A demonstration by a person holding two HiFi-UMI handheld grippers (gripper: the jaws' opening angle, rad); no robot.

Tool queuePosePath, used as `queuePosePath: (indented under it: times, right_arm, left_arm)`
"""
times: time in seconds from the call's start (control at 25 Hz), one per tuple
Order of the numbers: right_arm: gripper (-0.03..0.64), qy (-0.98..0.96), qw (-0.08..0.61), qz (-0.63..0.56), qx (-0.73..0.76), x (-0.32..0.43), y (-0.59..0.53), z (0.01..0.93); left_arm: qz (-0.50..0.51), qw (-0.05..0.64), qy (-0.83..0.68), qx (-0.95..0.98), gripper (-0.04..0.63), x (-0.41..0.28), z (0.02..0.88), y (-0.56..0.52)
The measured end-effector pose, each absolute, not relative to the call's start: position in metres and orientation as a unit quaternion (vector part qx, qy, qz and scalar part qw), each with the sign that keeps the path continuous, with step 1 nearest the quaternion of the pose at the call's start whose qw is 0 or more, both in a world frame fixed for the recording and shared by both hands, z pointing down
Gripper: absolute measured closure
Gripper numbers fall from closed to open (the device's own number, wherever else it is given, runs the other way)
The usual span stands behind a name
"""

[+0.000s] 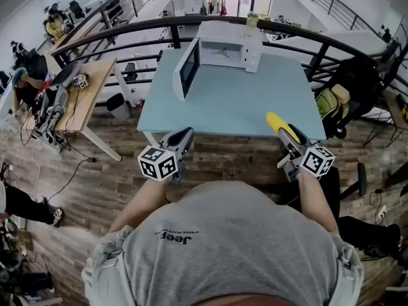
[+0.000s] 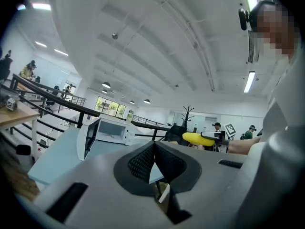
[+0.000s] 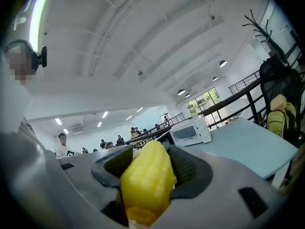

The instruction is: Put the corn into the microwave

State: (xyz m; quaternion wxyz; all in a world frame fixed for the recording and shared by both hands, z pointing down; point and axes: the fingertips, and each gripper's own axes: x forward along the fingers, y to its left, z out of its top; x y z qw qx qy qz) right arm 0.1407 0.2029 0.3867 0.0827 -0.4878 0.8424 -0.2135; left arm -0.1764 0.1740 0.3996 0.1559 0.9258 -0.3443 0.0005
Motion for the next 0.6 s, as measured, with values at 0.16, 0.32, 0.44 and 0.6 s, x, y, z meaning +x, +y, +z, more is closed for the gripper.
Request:
queuePosePath:
  times: [0.16, 0.32, 0.44, 0.6]
  right_arm:
    - [0.362, 0.847, 0.083, -0.211, -0.481, 0.149, 0.199, 0.384]
    - [0.362, 0.852, 0.080, -0.206, -0.474, 0.164, 0.199, 0.379]
    - [0.364, 0.856, 0.076, -0.202, -0.470, 0.180, 0.202, 0.375]
    - [0.364, 0.861, 0.073, -0.199, -0.463, 0.203, 0.209, 0.373]
  left_arm:
    - [-0.003, 0.153, -0.347, 0.925, 0.577, -0.166, 0.397, 0.171]
    - [-0.007, 0.149, -0.348, 0.926, 0.577, -0.145, 0.392, 0.170]
    - [-0.005, 0.146, -0.346, 0.927, 0.577, -0.126, 0.390, 0.175]
    - [-0.004, 0.143, -0.350, 0.926, 0.577, -0.101, 0.387, 0.183]
